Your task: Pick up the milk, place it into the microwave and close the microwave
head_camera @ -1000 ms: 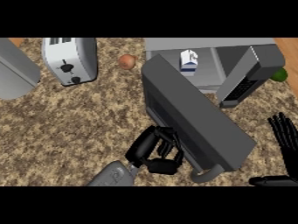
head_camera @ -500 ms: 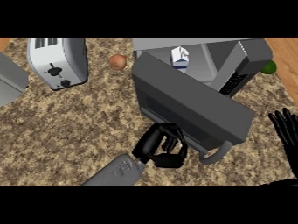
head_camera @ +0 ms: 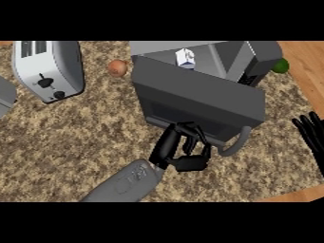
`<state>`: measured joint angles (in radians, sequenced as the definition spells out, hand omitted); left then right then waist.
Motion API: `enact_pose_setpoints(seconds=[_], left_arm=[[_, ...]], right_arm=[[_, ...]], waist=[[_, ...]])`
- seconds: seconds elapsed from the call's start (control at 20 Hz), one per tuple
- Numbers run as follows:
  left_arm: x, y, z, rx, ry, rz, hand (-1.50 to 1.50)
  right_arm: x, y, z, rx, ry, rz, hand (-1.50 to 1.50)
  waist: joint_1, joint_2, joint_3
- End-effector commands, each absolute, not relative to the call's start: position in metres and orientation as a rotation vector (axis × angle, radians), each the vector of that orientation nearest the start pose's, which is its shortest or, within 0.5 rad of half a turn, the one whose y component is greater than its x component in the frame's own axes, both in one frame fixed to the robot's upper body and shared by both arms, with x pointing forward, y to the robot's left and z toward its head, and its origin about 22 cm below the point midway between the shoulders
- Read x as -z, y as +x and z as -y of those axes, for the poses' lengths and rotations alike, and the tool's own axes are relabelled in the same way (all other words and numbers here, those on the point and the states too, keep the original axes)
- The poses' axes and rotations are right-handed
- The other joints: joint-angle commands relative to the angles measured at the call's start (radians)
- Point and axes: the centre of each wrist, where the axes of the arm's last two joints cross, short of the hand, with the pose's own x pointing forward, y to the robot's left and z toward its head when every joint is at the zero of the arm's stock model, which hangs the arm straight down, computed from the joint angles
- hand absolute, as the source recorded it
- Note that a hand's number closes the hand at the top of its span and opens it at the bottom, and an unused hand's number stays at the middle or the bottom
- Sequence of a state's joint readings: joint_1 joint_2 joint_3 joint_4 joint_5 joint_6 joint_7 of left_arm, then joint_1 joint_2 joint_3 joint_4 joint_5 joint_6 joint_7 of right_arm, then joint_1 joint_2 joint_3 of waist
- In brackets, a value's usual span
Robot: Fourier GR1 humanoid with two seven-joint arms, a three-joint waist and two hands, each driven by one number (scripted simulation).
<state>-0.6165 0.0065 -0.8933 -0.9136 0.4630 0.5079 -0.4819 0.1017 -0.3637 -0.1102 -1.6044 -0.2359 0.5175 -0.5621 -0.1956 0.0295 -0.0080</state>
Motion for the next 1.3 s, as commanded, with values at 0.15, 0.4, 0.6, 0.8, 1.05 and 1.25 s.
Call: enact_pose_setpoints(seconds=[0.15,0.4,0.6,0.8,1.05,1.25], left_arm=[[0.005,0.299,-0.017,0.263,-0.170,1.859,1.50],[-0.008,0.317,-0.014,0.216,-0.096,1.853,-1.50],[-0.018,0.329,-0.012,0.168,-0.042,1.821,-1.50],[-0.029,0.339,-0.012,0.081,-0.018,1.800,-1.50],[-0.029,0.337,-0.013,0.012,-0.013,1.811,-1.50],[-0.029,0.340,-0.013,-0.013,-0.013,1.800,-1.50]], right_arm=[[-0.063,0.225,0.354,-0.452,0.338,2.083,-1.50],[-0.078,0.231,0.359,-0.450,0.352,2.118,-1.50],[-0.103,0.239,0.370,-0.532,0.253,2.161,-1.50],[-0.154,0.244,0.384,-0.719,-0.040,2.257,1.50],[-0.167,0.248,0.382,-0.768,-0.096,2.286,1.50],[-0.175,0.251,0.385,-0.796,-0.147,2.282,1.50]], waist=[[-0.037,0.005,-0.001],[-0.060,0.017,0.002],[-0.086,0.026,0.003],[-0.092,0.032,0.001],[-0.086,0.045,0.000],[-0.084,0.055,0.002]])
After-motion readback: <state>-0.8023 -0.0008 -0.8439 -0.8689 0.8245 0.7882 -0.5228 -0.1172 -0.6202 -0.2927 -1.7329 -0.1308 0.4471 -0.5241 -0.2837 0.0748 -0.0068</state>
